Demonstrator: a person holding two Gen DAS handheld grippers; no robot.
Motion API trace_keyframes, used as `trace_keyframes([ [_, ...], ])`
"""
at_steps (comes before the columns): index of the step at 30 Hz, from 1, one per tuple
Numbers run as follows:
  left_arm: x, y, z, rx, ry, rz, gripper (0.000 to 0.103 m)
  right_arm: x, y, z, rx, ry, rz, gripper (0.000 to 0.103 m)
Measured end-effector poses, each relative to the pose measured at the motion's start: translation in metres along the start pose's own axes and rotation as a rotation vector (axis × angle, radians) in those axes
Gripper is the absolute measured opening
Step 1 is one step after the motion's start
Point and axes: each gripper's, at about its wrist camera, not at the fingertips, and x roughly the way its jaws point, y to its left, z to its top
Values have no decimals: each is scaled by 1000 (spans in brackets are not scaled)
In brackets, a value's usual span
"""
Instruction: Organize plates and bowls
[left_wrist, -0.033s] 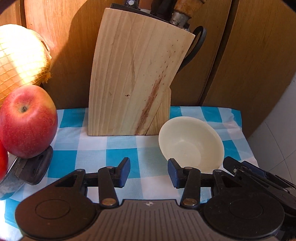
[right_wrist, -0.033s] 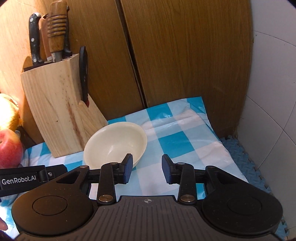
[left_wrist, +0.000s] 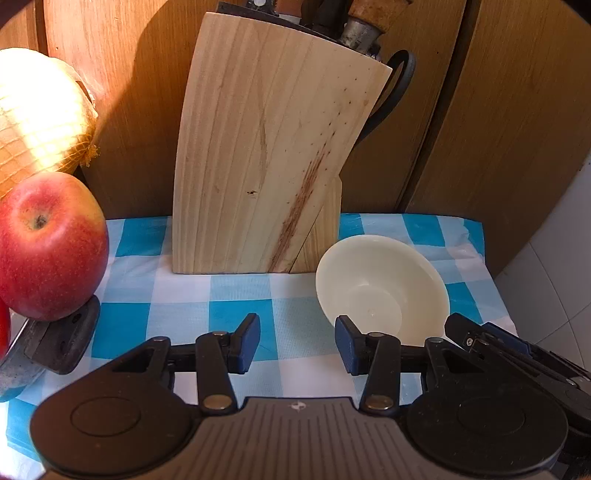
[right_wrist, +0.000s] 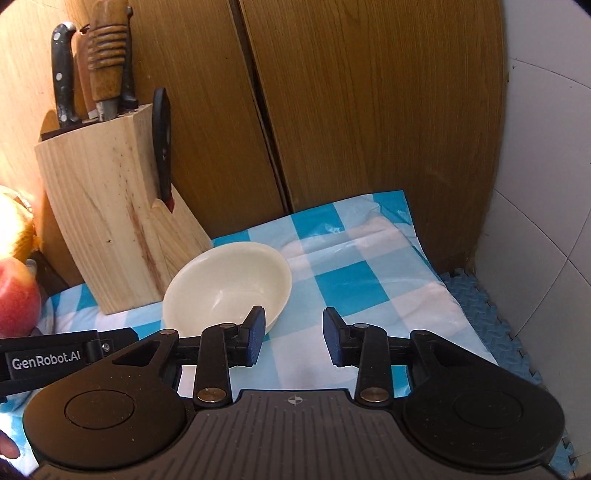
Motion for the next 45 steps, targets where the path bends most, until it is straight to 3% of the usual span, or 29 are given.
trace_keyframes([
  [5,14,-2,11,-35,16,-52,38,18,-4,11,43,6,32,44],
  [14,51,-12,13,-33,78,-35,37,46,-7,9,63,40,47,39],
  [19,60,-14,8,-17,125,-42,20,61,-11,3,90,103,72,19],
  [22,57,-9,7,-28,135,-44,12,61,-9,1,95,121,101,15],
  [31,13,-2,-2,6,71,-33,11,33,2,2,77,115,139,14],
  [45,-94,20,-41,62,-46,-13,11,-58,30,-20,33,51,207,15],
])
